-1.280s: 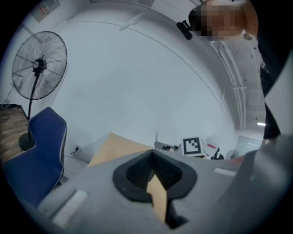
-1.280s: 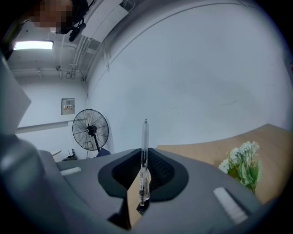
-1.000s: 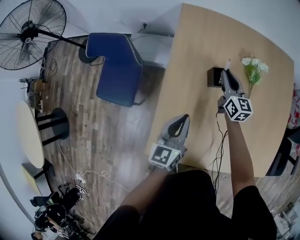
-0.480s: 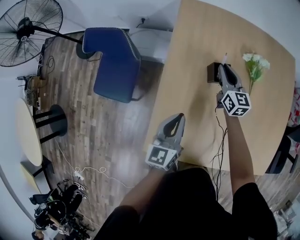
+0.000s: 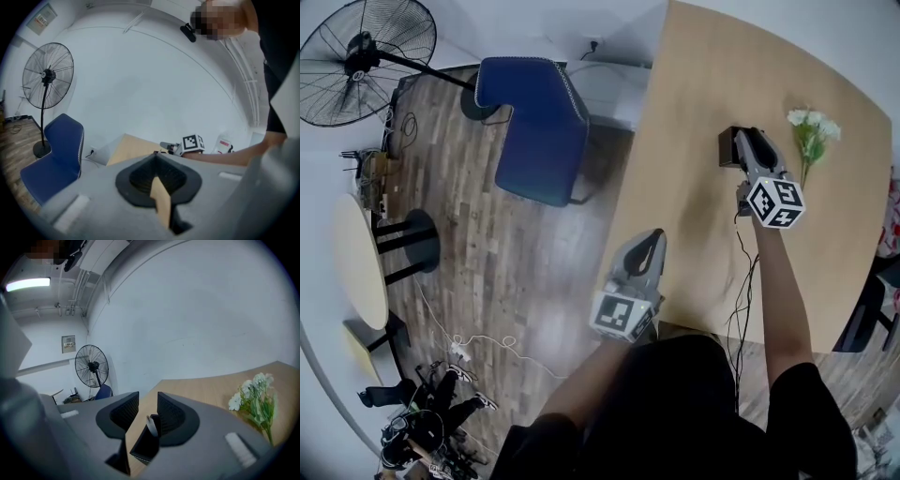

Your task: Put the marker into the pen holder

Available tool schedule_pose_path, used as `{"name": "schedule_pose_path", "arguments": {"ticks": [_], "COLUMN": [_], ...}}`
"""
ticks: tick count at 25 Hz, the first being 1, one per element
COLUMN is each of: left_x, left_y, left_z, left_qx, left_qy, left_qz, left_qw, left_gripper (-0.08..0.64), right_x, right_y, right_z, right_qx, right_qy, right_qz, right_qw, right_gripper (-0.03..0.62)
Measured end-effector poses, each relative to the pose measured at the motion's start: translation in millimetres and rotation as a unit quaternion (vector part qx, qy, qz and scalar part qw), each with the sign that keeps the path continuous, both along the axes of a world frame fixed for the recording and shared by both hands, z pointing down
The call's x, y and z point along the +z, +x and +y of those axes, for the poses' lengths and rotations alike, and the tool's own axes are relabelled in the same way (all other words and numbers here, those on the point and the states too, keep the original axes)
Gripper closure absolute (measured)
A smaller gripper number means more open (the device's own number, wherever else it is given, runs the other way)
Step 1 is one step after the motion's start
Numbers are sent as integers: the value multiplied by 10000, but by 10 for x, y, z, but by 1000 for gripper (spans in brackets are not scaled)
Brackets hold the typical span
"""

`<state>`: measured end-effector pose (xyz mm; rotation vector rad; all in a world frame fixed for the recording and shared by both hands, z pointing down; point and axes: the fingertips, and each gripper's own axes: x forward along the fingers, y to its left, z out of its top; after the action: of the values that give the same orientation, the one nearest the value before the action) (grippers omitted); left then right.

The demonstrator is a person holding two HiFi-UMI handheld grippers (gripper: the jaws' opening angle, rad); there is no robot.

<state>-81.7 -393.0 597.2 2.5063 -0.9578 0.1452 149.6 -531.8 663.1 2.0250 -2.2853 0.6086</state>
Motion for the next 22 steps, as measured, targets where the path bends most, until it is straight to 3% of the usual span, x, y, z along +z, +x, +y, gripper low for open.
{"name": "schedule_pose_path", "arguments": {"ticks": [11, 16, 20, 22], "left_x": [-486, -835, -1129, -1255], "left_y": [-517, -750, -957, -1027], "left_z": [201, 339, 549, 624], "left_qx": [-180, 9, 198, 380], "left_qy": [235, 479, 573, 635], "left_qz": [30, 298, 516, 601], "left_qw": [9996, 9984, 9968, 9954], "left_gripper": [557, 557, 557, 557], "right_x": [-777, -1429, -1767, -1843], "right_y": [-61, -586, -1147, -1391], "right_z": [643, 1151, 1701, 1982], "right_qx": [333, 296, 228, 349], "right_qy": [158, 331, 387, 323], "right_qz": [-161, -177, 421, 505], "right_qw": [9992, 9989, 9981, 9976], "right_gripper": [469, 477, 493, 511]}}
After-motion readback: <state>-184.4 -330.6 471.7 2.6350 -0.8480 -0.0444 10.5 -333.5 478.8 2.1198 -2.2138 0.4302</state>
